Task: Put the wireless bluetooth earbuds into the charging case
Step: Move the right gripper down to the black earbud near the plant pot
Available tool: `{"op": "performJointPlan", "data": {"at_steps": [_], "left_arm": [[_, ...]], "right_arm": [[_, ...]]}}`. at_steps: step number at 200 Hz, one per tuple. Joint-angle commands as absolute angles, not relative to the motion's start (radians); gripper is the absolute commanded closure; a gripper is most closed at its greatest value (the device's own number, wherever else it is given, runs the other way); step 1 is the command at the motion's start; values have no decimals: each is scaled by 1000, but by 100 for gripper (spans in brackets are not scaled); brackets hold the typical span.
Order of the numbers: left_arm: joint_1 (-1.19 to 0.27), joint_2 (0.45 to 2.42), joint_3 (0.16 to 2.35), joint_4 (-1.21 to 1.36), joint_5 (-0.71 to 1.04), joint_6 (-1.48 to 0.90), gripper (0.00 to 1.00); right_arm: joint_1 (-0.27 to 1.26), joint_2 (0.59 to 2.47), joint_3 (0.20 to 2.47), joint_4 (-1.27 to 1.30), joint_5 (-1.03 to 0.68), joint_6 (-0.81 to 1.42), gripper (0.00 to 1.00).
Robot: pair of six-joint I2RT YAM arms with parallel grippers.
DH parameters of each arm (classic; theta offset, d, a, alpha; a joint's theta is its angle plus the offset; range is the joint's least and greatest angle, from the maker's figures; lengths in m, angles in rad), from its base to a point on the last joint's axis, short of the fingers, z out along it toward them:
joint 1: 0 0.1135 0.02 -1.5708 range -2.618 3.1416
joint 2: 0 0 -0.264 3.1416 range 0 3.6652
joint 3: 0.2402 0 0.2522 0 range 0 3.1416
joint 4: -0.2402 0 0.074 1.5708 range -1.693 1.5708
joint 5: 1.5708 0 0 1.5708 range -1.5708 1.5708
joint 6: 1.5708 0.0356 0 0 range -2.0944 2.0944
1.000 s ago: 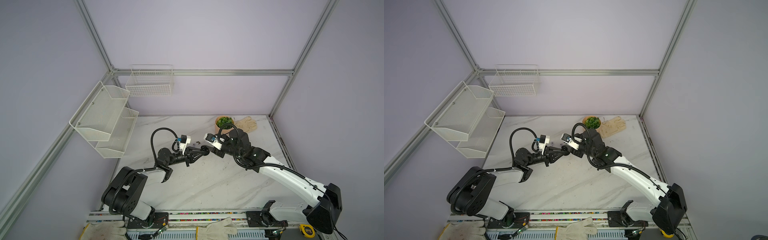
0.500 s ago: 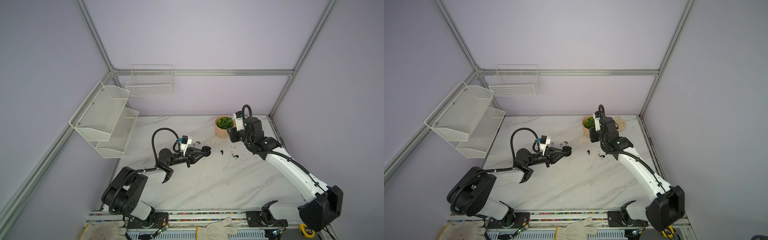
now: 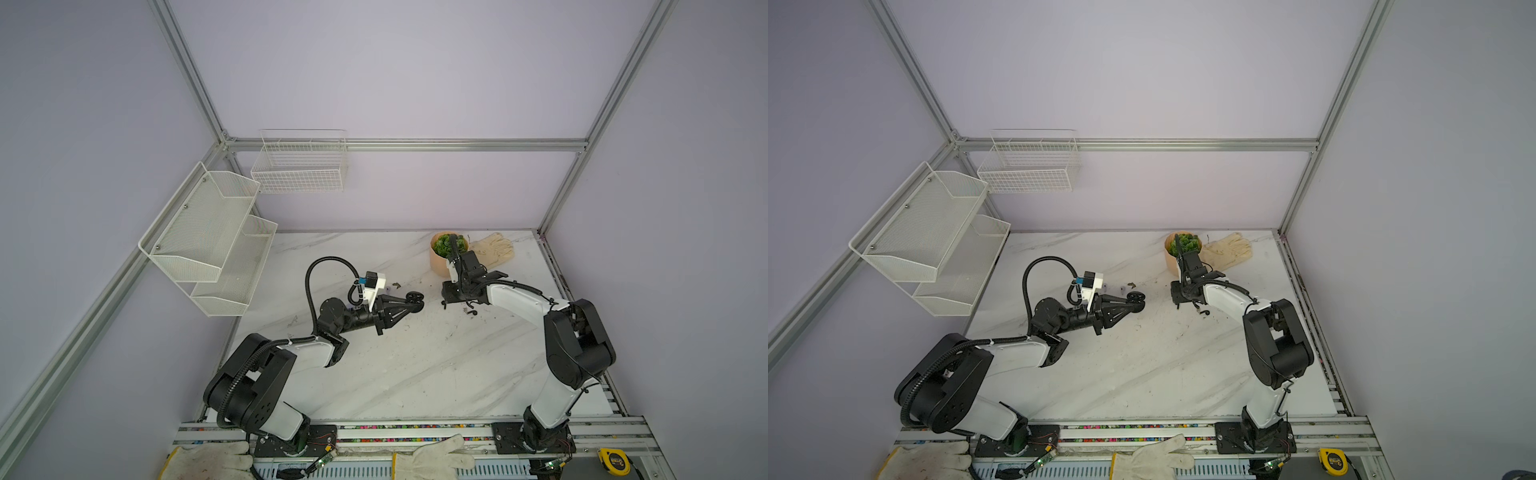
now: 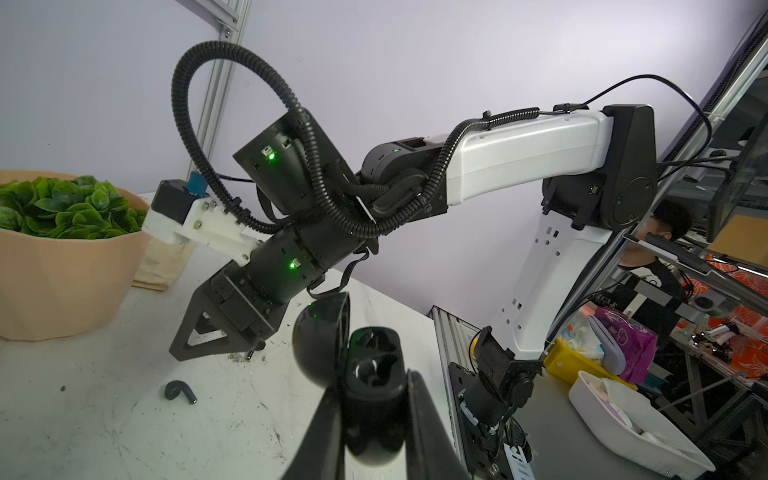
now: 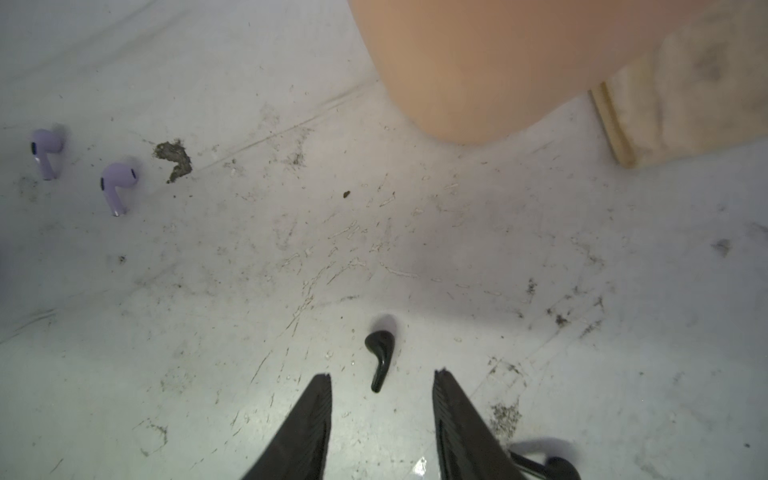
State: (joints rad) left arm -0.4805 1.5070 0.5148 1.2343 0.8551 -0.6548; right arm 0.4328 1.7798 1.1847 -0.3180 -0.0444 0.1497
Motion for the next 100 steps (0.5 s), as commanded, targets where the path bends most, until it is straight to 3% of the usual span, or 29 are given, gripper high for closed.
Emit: {"op": "performJointPlan", "data": {"at_steps": [1,100], "left_arm": [[-486,1484,517,1289,823,-609,100],[-486,1509,524,1292,848,-628,100]], "right_arm": [[434,1831,1213,-298,-35,123,55],[433,1949,1273,-339,-29,82,57]]}}
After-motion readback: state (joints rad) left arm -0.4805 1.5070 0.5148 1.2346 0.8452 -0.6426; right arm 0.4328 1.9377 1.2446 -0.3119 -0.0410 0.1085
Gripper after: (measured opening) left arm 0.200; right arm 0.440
